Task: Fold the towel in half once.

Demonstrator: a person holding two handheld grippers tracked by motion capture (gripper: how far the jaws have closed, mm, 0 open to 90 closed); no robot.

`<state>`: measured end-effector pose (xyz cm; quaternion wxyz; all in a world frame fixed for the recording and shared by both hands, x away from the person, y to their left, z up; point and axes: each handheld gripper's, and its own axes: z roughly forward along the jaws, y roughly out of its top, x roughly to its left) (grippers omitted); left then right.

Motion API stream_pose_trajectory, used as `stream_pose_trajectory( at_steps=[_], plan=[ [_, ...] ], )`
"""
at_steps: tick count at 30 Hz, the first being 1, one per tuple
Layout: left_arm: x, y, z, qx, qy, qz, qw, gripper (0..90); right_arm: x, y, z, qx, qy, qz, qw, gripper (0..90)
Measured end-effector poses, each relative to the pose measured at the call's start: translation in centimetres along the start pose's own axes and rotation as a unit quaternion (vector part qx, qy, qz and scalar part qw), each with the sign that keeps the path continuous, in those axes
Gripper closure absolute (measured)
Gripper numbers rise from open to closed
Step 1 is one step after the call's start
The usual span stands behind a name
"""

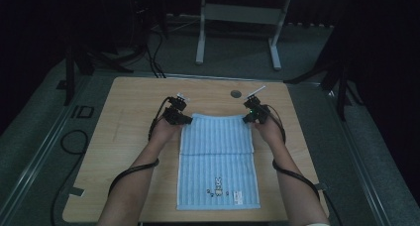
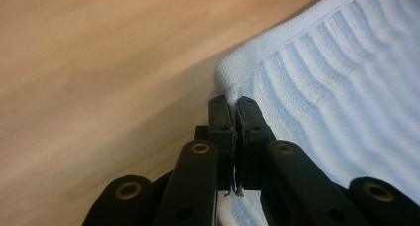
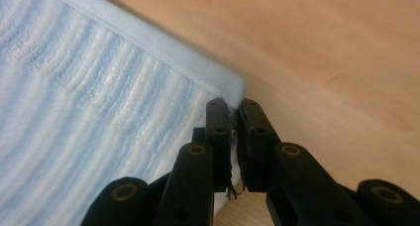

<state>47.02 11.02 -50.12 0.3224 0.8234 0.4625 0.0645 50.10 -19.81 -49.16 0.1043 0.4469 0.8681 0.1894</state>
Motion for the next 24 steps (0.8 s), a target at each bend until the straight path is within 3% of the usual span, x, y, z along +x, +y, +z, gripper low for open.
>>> stream_pose_trajectory(
  at_steps=[1, 5, 6, 8, 12, 17, 19, 24],
  plan=[
    [0.0, 1.0, -1.7, -0.014, -0.003, 0.004, 0.9999, 86.6, -0.1, 0.2, -0.5, -0.005, 0.000, 0.001, 1.0000, 84.4],
    [-0.6, 3.5, -5.9, -0.052, 0.017, 0.023, 0.9982, 86.5, -0.3, 2.5, -4.7, -0.053, -0.007, -0.004, 0.9986, 84.4],
    [-0.7, 4.1, -6.9, -0.058, 0.013, 0.027, 0.9979, 86.5, -0.3, 3.0, -5.8, -0.064, -0.011, -0.005, 0.9979, 84.4],
    [-1.1, 5.0, -8.9, -0.075, 0.026, 0.035, 0.9962, 86.5, -0.3, 3.9, -7.9, -0.088, -0.017, -0.007, 0.9960, 84.4],
    [-1.9, 6.0, -12.3, -0.108, 0.029, 0.052, 0.9924, 86.4, 0.2, 5.2, -12.3, -0.132, -0.024, -0.024, 0.9907, 84.4],
    [-3.0, 4.9, -14.6, -0.118, 0.005, 0.061, 0.9911, 86.3, 1.3, 4.5, -16.1, -0.168, -0.021, -0.045, 0.9846, 84.4],
    [-3.5, 4.0, -14.8, -0.116, 0.004, 0.071, 0.9907, 86.3, 1.5, 4.1, -16.5, -0.171, -0.017, -0.051, 0.9838, 84.4],
    [-4.6, 0.2, -14.7, -0.109, -0.030, 0.080, 0.9903, 86.1, 3.1, 0.0, -16.6, -0.174, 0.001, -0.081, 0.9815, 84.4]
  ],
)
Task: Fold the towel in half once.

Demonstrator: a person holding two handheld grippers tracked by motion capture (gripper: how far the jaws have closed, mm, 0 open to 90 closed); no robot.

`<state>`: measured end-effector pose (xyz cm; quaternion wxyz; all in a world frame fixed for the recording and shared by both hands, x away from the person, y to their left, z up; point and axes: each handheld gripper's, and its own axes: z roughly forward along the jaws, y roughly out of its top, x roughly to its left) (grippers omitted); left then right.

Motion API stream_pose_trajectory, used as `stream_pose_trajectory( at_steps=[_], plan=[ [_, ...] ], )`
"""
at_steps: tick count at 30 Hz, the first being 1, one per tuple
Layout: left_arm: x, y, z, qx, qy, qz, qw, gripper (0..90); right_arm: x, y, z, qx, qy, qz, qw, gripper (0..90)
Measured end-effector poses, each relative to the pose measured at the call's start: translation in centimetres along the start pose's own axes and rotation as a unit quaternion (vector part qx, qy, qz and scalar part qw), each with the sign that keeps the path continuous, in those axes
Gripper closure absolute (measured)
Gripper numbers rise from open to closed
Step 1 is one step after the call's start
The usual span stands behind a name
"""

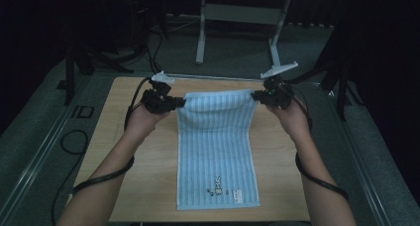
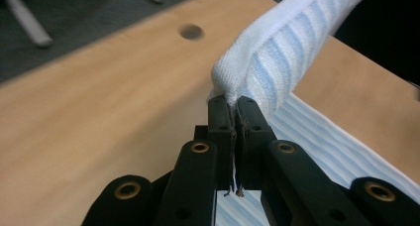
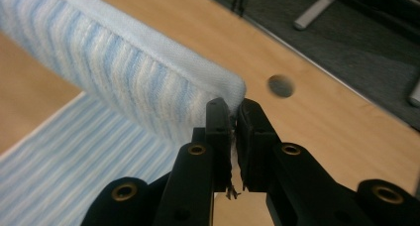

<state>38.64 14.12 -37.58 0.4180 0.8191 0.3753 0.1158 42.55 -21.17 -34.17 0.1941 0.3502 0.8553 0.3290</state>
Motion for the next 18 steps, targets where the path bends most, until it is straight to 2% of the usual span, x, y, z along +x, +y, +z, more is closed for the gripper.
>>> stream_pose_trajectory(
  at_steps=[5, 7, 8, 11, 12, 14, 16, 17, 18],
  plan=[
    [-2.2, -4.3, 0.6, 0.015, -0.005, 0.010, 0.9998, 86.1, 2.4, -4.4, 0.2, 0.018, 0.026, -0.019, 0.9993, 84.3],
    [-3.1, -6.3, 1.2, 0.026, -0.012, 0.011, 0.9995, 86.0, 3.0, -6.1, 0.6, 0.025, 0.042, -0.015, 0.9987, 84.3],
    [-3.4, -7.0, 1.4, 0.028, -0.015, 0.009, 0.9995, 85.9, 3.4, -7.3, 0.9, 0.032, 0.050, -0.019, 0.9981, 84.3],
    [-4.6, -10.0, 2.3, 0.035, -0.034, -0.006, 0.9988, 85.9, 4.2, -9.8, 1.4, 0.040, 0.068, -0.008, 0.9968, 84.3],
    [-4.8, -10.6, 2.5, 0.039, -0.040, -0.008, 0.9984, 85.9, 4.5, -11.0, 1.6, 0.048, 0.074, -0.009, 0.9961, 84.3],
    [-5.4, -12.1, 2.9, 0.049, -0.049, -0.018, 0.9974, 85.8, 4.8, -12.5, 1.9, 0.054, 0.089, 0.005, 0.9946, 84.3],
    [-5.8, -13.2, 3.7, 0.072, -0.064, -0.025, 0.9950, 85.7, 5.7, -14.8, 2.9, 0.081, 0.100, 0.002, 0.9918, 84.3],
    [-5.9, -13.7, 4.1, 0.078, -0.063, -0.024, 0.9947, 85.3, 5.9, -15.4, 3.3, 0.090, 0.107, 0.005, 0.9902, 84.3],
    [-6.0, -14.1, 4.6, 0.091, -0.065, -0.024, 0.9934, 85.3, 5.9, -15.4, 3.3, 0.090, 0.107, 0.005, 0.9902, 84.3]
  ],
)
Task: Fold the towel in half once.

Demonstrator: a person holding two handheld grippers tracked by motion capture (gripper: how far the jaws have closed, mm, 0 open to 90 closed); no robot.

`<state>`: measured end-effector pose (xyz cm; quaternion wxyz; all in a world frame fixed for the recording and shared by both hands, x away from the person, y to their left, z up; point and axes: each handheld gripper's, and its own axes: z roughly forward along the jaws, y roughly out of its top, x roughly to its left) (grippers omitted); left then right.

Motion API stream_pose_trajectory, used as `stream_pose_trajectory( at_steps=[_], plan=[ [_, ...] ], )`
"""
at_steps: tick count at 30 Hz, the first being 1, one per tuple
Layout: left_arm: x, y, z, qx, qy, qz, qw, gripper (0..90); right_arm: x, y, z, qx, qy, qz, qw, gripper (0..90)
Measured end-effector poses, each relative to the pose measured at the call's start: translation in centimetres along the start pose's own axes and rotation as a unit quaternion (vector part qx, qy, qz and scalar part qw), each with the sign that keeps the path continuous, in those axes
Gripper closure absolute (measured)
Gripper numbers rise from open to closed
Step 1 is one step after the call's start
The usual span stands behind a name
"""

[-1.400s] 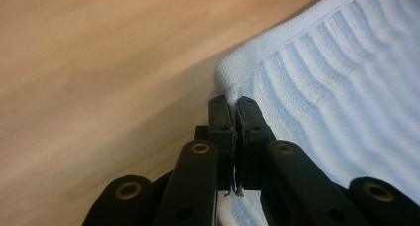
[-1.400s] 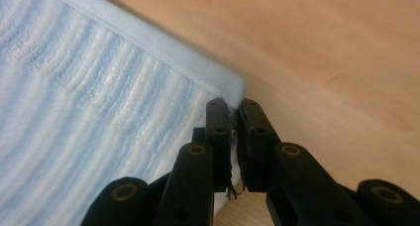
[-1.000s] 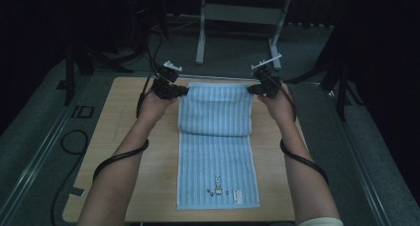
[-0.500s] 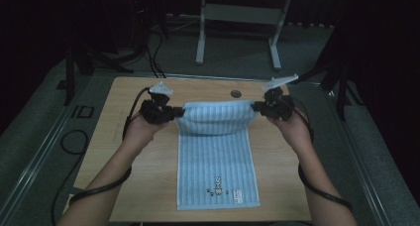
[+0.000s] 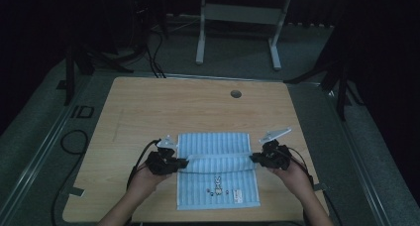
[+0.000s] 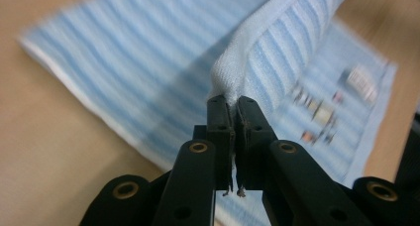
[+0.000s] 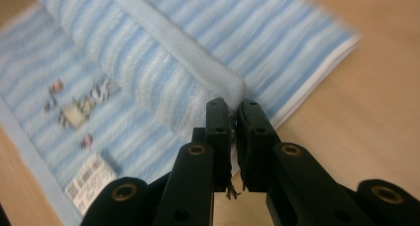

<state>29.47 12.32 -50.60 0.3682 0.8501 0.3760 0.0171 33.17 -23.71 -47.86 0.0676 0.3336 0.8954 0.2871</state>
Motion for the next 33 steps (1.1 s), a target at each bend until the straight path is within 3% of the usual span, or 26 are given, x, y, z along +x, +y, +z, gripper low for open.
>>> stream_pose_trajectory(
  at_steps=[4, 6, 9, 11, 14, 15, 17, 19, 21, 23, 24, 25, 26, 33],
  plan=[
    [0.9, -0.9, 1.7, 0.019, -0.010, -0.026, 0.9994, 85.3, -0.5, -1.3, 2.6, 0.025, 0.010, 0.018, 0.9995, 84.3],
    [1.4, -0.8, 2.0, 0.020, -0.008, -0.032, 0.9992, 85.4, -0.6, -1.3, 2.9, 0.030, 0.012, 0.018, 0.9993, 84.3],
    [1.7, 0.0, 1.6, 0.003, 0.001, -0.031, 0.9995, 85.4, -1.1, -0.6, 3.4, 0.039, 0.009, 0.020, 0.9990, 84.4],
    [1.3, 0.6, 0.4, -0.029, 0.005, -0.021, 0.9994, 85.4, -1.2, 0.2, 2.7, 0.026, 0.004, 0.018, 0.9995, 84.4],
    [-0.5, 0.7, -1.9, -0.053, 0.017, 0.011, 0.9984, 85.3, -0.5, 0.8, -0.6, -0.018, -0.007, 0.006, 0.9998, 84.4],
    [-1.3, 0.3, -2.6, -0.049, 0.011, 0.020, 0.9985, 84.6, 0.1, 0.5, -1.9, -0.034, -0.005, 0.003, 0.9994, 84.3],
    [-2.8, -1.1, -3.4, -0.019, -0.026, 0.038, 0.9988, 75.6, 1.8, -1.1, -4.0, -0.055, 0.017, -0.008, 0.9983, 81.7],
    [-4.0, -2.9, -3.8, 0.006, -0.045, 0.044, 0.9980, 61.5, 3.5, -3.5, -4.7, -0.037, 0.058, -0.017, 0.9975, 70.9],
    [-4.4, -4.3, -4.0, 0.024, -0.066, 0.040, 0.9968, 55.1, 4.2, -5.9, -4.6, -0.022, 0.052, -0.012, 0.9984, 64.8],
    [-4.4, -5.0, -4.1, 0.033, -0.058, 0.042, 0.9969, 47.8, 3.9, -7.3, -4.4, -0.013, 0.047, 0.008, 0.9988, 63.8],
    [-4.4, -5.0, -4.1, 0.033, -0.058, 0.042, 0.9969, 47.7, 3.9, -7.3, -4.4, -0.013, 0.047, 0.008, 0.9988, 63.8],
    [-4.0, -5.2, -4.0, 0.035, -0.038, 0.035, 0.9980, 47.7, 3.8, -7.5, -4.3, -0.014, 0.043, 0.019, 0.9988, 63.0],
    [-3.8, -5.2, -3.9, 0.034, -0.038, 0.032, 0.9982, 45.9, 3.8, -7.5, -3.9, -0.019, 0.044, 0.029, 0.9984, 60.4],
    [-2.5, -4.9, -2.3, 0.050, -0.015, 0.025, 0.9983, 45.9, 3.6, -6.2, -2.1, -0.003, 0.029, 0.017, 0.9994, 58.0]
  ],
)
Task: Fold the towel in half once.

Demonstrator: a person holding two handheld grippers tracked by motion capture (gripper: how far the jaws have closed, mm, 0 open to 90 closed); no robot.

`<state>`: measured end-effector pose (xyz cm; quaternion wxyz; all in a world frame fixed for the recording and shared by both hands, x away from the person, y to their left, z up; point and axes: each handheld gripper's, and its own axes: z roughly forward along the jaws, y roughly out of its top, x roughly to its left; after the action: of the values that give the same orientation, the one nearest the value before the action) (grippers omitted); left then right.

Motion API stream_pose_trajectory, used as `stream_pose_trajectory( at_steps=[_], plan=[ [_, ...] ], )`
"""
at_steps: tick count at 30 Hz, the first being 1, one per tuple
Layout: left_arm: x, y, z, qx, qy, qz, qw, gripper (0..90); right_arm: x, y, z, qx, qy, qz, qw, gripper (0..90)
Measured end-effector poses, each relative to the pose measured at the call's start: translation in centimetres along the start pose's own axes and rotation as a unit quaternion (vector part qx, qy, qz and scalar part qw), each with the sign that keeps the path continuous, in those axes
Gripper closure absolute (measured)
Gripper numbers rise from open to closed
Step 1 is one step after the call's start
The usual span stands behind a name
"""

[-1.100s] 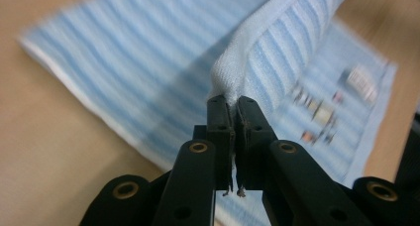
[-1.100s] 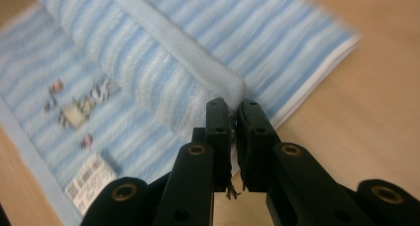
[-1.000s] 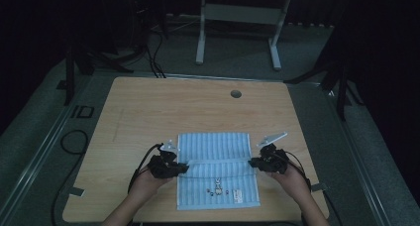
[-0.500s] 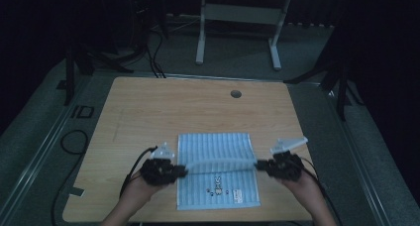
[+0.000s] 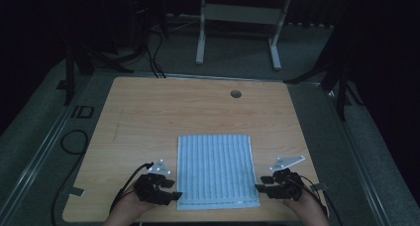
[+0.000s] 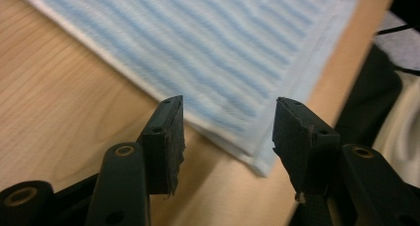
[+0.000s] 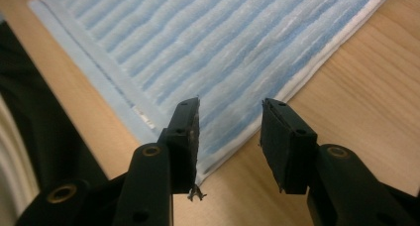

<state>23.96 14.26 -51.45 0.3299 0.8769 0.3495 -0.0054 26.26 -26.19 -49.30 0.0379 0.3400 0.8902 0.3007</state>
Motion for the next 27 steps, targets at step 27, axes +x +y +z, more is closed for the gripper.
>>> stream_pose_trajectory(
  at_steps=[27],
  plan=[
    [6.1, 4.2, 0.6, -0.012, 0.052, 0.003, 0.9986, 41.1, -4.9, 6.0, 2.5, 0.002, -0.035, -0.004, 0.9994, 46.0]
  ],
)
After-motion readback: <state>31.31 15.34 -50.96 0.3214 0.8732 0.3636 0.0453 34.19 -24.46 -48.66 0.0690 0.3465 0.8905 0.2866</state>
